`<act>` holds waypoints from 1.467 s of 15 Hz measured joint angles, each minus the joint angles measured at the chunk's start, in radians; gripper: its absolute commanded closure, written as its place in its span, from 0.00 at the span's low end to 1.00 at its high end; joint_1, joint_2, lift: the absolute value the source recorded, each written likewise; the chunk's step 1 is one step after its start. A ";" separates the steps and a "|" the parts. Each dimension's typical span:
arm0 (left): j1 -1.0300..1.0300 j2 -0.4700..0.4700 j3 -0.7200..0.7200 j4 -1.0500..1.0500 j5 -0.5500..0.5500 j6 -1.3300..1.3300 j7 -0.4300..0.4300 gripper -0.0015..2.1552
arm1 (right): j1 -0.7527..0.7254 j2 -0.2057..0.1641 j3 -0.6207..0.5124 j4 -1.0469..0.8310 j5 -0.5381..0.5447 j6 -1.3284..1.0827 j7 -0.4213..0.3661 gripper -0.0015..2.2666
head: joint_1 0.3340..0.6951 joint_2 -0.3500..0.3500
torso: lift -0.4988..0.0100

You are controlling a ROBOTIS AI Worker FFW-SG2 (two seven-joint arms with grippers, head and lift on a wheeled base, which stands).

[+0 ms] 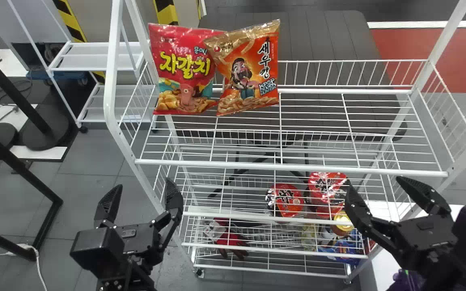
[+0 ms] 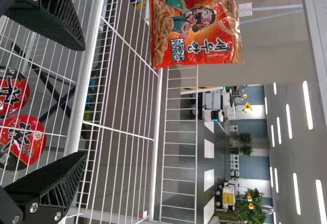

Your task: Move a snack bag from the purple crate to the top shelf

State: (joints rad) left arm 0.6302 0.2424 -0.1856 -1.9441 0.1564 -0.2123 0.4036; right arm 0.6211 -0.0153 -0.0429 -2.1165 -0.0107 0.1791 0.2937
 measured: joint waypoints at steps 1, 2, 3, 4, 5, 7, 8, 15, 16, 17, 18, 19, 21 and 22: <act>0.000 0.000 0.000 -0.001 0.000 0.000 0.000 0.05 | -0.001 0.000 0.000 0.001 0.000 0.003 -0.001 0.03 | 1.00 0.61 | 0.89; 0.000 0.000 0.000 -0.001 0.000 0.000 0.000 0.05 | -0.002 0.000 0.000 0.001 0.000 0.004 -0.001 0.03 | 1.00 0.61 | 0.88; -0.001 0.000 0.000 -0.001 0.000 0.000 0.000 0.05 | -0.002 0.000 0.000 0.001 0.000 0.004 -0.001 0.03 | 1.00 0.61 | 0.87; -0.001 0.000 0.000 -0.001 0.000 0.000 0.000 0.05 | -0.003 0.000 0.001 0.001 0.000 0.004 -0.001 0.03 | 1.00 0.61 | 0.86; -0.001 0.000 0.000 -0.001 0.000 0.000 -0.001 0.05 | -0.003 -0.001 0.001 0.001 0.000 0.004 -0.001 0.03 | 1.00 0.61 | 0.86; 0.000 0.000 -0.001 -0.001 0.000 0.000 -0.002 0.05 | -0.003 -0.001 0.001 0.001 0.000 0.002 -0.001 0.03 | 1.00 0.61 | 0.84; 0.000 0.001 -0.001 -0.001 0.000 0.000 -0.002 0.05 | -0.003 -0.002 0.001 0.001 0.000 -0.001 0.000 0.03 | 1.00 0.61 | 0.83; 0.000 0.003 -0.004 -0.003 0.000 0.000 -0.002 0.05 | -0.002 -0.004 0.002 0.001 0.000 -0.014 0.004 0.03 | 1.00 0.61 | 0.78; 0.000 0.003 -0.004 -0.003 0.000 0.000 -0.002 0.05 | -0.001 -0.005 0.002 0.001 0.000 -0.017 0.004 0.03 | 1.00 0.61 | 0.77; 0.000 0.004 -0.005 -0.003 0.000 0.000 -0.002 0.05 | -0.001 -0.005 0.002 0.001 0.000 -0.019 0.004 0.03 | 1.00 0.61 | 0.76; 0.000 0.004 -0.005 -0.004 0.000 0.000 -0.002 0.05 | -0.001 -0.005 0.002 0.001 0.000 -0.020 0.004 0.03 | 1.00 0.61 | 0.75; 0.000 0.005 -0.005 -0.004 0.000 0.000 -0.002 0.05 | -0.001 -0.005 0.002 0.001 0.000 -0.020 0.004 0.03 | 1.00 0.61 | 0.75; 0.000 0.005 -0.005 -0.003 0.000 0.000 -0.002 0.05 | -0.001 -0.006 0.002 0.001 0.001 -0.020 0.004 0.03 | 1.00 0.61 | 0.73; 0.000 0.005 -0.005 -0.002 0.000 0.000 -0.002 0.05 | -0.001 -0.006 0.002 0.001 0.000 -0.022 0.004 0.03 | 1.00 0.61 | 0.72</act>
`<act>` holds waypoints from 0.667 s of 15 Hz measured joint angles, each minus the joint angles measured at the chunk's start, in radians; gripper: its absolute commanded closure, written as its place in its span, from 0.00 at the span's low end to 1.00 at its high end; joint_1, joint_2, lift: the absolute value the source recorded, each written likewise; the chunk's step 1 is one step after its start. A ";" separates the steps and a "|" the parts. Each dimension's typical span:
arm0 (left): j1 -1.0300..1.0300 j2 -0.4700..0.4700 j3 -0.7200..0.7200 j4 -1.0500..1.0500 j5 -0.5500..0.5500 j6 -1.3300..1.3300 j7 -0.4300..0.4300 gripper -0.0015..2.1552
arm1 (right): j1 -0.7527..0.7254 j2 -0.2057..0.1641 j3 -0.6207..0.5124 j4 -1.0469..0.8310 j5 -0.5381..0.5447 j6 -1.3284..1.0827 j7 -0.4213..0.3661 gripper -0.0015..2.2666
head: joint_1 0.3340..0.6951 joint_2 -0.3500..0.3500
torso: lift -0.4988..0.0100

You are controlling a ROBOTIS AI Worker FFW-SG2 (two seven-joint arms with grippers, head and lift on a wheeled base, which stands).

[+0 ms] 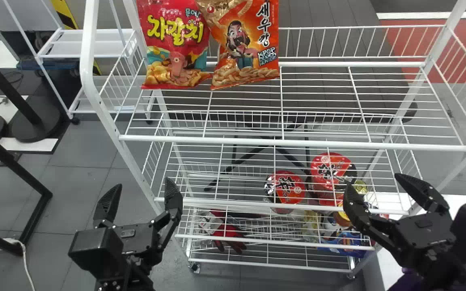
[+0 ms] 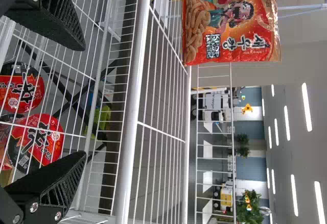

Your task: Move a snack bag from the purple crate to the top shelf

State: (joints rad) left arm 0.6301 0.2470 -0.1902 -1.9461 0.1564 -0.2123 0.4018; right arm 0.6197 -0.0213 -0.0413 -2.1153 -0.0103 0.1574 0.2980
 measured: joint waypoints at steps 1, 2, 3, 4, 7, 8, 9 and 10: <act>-0.001 0.000 0.000 0.001 0.000 0.000 0.000 0.05 | 0.000 0.000 0.000 0.001 0.000 -0.004 0.001 0.03 | 1.00 0.61 | 0.71; -0.001 0.000 0.000 0.002 0.000 0.000 0.000 0.05 | 0.000 0.000 0.000 0.002 0.000 -0.008 0.001 0.03 | 1.00 0.61 | 0.71; -0.001 0.000 0.001 0.002 0.000 0.000 0.000 0.05 | -0.001 0.000 0.000 0.004 0.000 -0.011 0.001 0.03 | 1.00 0.61 | 0.70; -0.001 0.000 0.001 0.003 0.000 0.000 0.000 0.05 | -0.002 0.000 0.001 0.006 0.000 -0.011 0.001 0.03 | 1.00 0.61 | 0.69; -0.001 0.000 0.001 0.004 0.000 0.000 0.000 0.05 | -0.004 0.000 0.001 0.010 0.000 -0.011 0.001 0.03 | 1.00 0.62 | 0.67; -0.001 0.000 0.001 0.004 0.000 0.000 0.000 0.05 | -0.005 0.000 0.001 0.011 0.000 -0.012 0.001 0.03 | 1.00 0.62 | 0.66; -0.001 -0.001 0.002 0.004 0.000 0.000 0.000 0.05 | -0.005 0.000 0.001 0.011 0.000 -0.012 0.001 0.03 | 1.00 0.62 | 0.65; -0.001 -0.001 0.002 0.005 0.000 0.000 0.000 0.05 | -0.005 0.000 0.001 0.012 0.000 -0.013 0.001 0.03 | 1.00 0.62 | 0.64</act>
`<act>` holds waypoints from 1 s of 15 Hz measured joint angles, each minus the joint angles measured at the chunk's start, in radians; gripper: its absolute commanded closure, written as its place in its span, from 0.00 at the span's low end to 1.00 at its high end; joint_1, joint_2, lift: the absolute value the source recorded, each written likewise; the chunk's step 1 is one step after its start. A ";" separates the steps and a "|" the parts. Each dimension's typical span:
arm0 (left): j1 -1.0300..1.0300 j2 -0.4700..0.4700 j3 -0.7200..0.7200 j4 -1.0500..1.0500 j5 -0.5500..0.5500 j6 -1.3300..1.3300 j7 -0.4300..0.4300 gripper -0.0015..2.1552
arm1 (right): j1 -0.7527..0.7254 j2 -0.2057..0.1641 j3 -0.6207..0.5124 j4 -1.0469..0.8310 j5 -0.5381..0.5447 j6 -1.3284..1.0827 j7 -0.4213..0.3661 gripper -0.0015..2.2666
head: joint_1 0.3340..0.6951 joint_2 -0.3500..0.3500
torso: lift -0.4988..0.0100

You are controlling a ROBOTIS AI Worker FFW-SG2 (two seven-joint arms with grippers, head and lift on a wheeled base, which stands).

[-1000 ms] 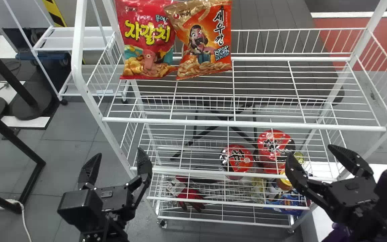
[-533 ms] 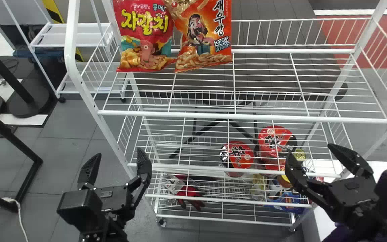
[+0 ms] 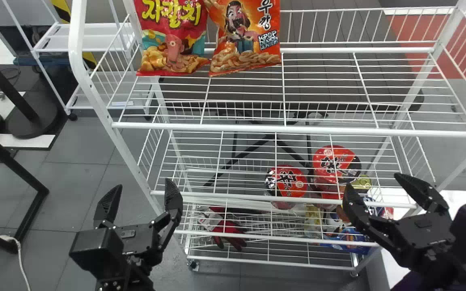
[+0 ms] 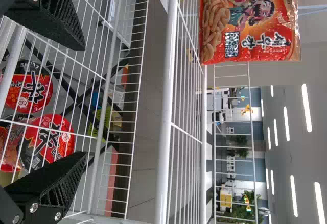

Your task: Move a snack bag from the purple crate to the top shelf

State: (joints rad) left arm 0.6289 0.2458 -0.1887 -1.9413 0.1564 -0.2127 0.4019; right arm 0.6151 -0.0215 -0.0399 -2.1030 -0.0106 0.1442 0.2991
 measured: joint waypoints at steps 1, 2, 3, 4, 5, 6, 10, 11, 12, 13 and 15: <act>0.000 0.000 0.000 0.001 0.000 -0.001 0.000 0.05 | 0.000 0.000 0.000 0.002 0.000 -0.007 0.000 0.03 | 1.00 0.62 | 0.64; 0.000 0.000 0.000 0.001 0.000 -0.002 0.001 0.05 | 0.000 0.000 0.000 0.005 0.001 -0.015 0.000 0.03 | 1.00 0.62 | 0.63; 0.001 0.000 0.000 0.001 0.000 -0.002 0.001 0.05 | 0.000 0.000 0.001 0.008 0.001 -0.021 0.001 0.03 | 1.00 0.62 | 0.62; 0.001 0.000 0.000 0.001 0.000 -0.003 0.002 0.05 | 0.000 0.000 0.002 0.010 0.001 -0.024 0.003 0.03 | 1.00 0.62 | 0.61; 0.001 0.000 0.000 0.001 0.000 -0.003 0.002 0.05 | 0.000 0.000 0.003 0.012 0.001 -0.025 0.004 0.03 | 1.00 0.62 | 0.60; 0.001 0.000 0.000 0.001 0.000 -0.003 0.003 0.05 | 0.000 -0.001 0.003 0.013 0.001 -0.025 0.004 0.03 | 1.00 0.62 | 0.60; 0.001 0.000 -0.001 0.002 0.000 -0.003 0.003 0.05 | 0.000 -0.003 0.004 0.017 0.001 -0.025 0.005 0.03 | 1.00 0.62 | 0.57; 0.001 0.000 -0.001 0.002 0.000 -0.003 0.003 0.05 | 0.000 -0.003 0.004 0.018 0.001 -0.025 0.005 0.03 | 1.00 0.62 | 0.56; 0.002 0.000 -0.001 0.002 0.000 -0.003 0.003 0.05 | 0.000 -0.003 0.005 0.018 0.001 -0.025 0.005 0.03 | 1.00 0.62 | 0.55; 0.002 0.000 -0.001 0.002 0.000 -0.003 0.003 0.05 | 0.000 -0.003 0.006 0.018 0.001 -0.025 0.005 0.03 | 1.00 0.62 | 0.54; 0.002 -0.001 -0.001 0.002 0.000 -0.003 0.003 0.05 | 0.000 -0.006 0.007 0.017 0.001 -0.025 0.005 0.03 | 1.00 0.63 | 0.53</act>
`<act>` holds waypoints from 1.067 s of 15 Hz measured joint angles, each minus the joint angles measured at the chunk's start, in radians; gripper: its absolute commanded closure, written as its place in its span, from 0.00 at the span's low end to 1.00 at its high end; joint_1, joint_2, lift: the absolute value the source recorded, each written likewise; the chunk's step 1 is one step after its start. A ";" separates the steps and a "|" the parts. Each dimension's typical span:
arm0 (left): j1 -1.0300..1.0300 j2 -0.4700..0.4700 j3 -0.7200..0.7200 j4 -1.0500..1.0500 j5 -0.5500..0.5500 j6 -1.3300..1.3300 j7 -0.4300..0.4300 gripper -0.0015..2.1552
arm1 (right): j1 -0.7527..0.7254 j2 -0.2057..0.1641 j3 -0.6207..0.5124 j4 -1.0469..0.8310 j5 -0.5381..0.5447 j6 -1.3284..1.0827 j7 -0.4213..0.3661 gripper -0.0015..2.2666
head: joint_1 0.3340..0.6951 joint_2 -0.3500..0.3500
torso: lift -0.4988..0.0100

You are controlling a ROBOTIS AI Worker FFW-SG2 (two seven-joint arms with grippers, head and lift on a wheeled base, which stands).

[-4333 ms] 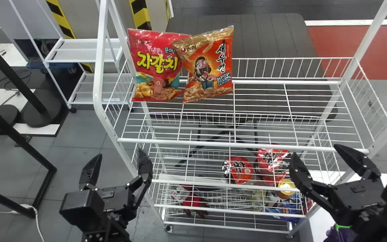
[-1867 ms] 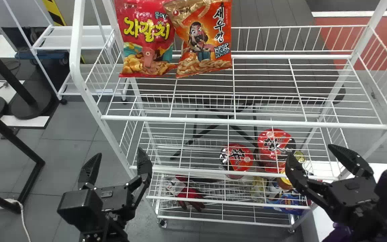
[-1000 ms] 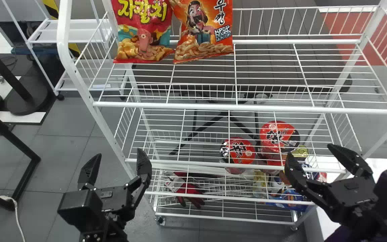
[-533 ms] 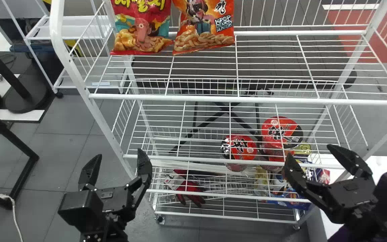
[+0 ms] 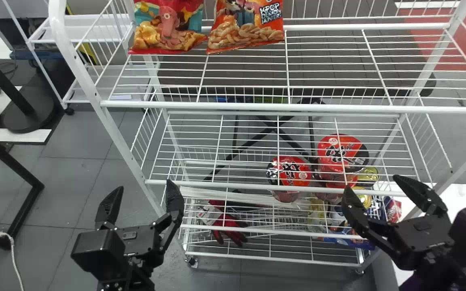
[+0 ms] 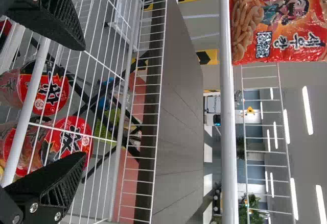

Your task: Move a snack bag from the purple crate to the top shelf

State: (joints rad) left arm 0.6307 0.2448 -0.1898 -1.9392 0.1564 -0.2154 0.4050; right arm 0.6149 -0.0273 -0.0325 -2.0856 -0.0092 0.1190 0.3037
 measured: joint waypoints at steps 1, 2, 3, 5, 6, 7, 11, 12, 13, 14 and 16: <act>0.001 0.000 0.000 -0.001 0.000 0.000 0.001 0.05 | -0.001 -0.003 0.001 0.001 0.000 0.000 0.000 0.03 | 1.00 0.63 | 0.52; 0.003 -0.001 0.000 -0.002 -0.002 0.000 0.001 0.05 | -0.002 -0.005 0.002 0.005 0.000 0.000 0.000 0.03 | 1.00 0.63 | 0.51; 0.004 -0.002 0.000 -0.002 -0.004 0.000 0.001 0.05 | -0.004 -0.007 0.002 0.007 0.000 0.000 0.000 0.03 | 1.00 0.63 | 0.50; 0.004 -0.002 -0.001 -0.002 -0.006 0.000 0.001 0.05 | -0.006 -0.009 0.004 0.010 0.000 0.000 0.000 0.03 | 1.00 0.63 | 0.49; 0.004 -0.003 -0.001 -0.002 -0.007 0.000 0.001 0.05 | -0.006 -0.010 0.005 0.011 0.000 0.000 0.000 0.03 | 1.00 0.63 | 0.48; 0.004 -0.003 -0.001 -0.002 -0.007 0.000 0.001 0.05 | -0.007 -0.011 0.005 0.012 0.000 0.000 0.000 0.03 | 1.00 0.63 | 0.47; 0.004 -0.003 -0.002 -0.001 -0.008 0.000 0.001 0.05 | -0.008 -0.013 0.005 0.016 0.000 0.000 0.000 0.03 | 1.00 0.62 | 0.44; 0.004 -0.003 -0.002 -0.001 -0.008 0.000 0.001 0.05 | -0.009 -0.013 0.005 0.016 0.000 0.000 0.000 0.03 | 1.00 0.62 | 0.43; 0.004 -0.003 -0.002 -0.001 -0.008 0.000 0.002 0.05 | -0.009 -0.013 0.006 0.017 0.002 -0.001 0.000 0.03 | 1.00 0.63 | 0.42; 0.004 -0.003 -0.002 -0.001 -0.008 0.000 0.003 0.05 | -0.009 -0.013 0.006 0.018 0.003 -0.002 0.000 0.03 | 1.00 0.63 | 0.42; 0.004 -0.003 -0.002 0.000 -0.008 0.000 0.003 0.05 | -0.010 -0.013 0.007 0.020 0.005 -0.005 0.001 0.03 | 1.00 0.63 | 0.40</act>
State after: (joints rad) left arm 0.6351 0.2422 -0.1918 -1.9394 0.1488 -0.2154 0.4080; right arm 0.6053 -0.0399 -0.0256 -2.0653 -0.0041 0.1145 0.3045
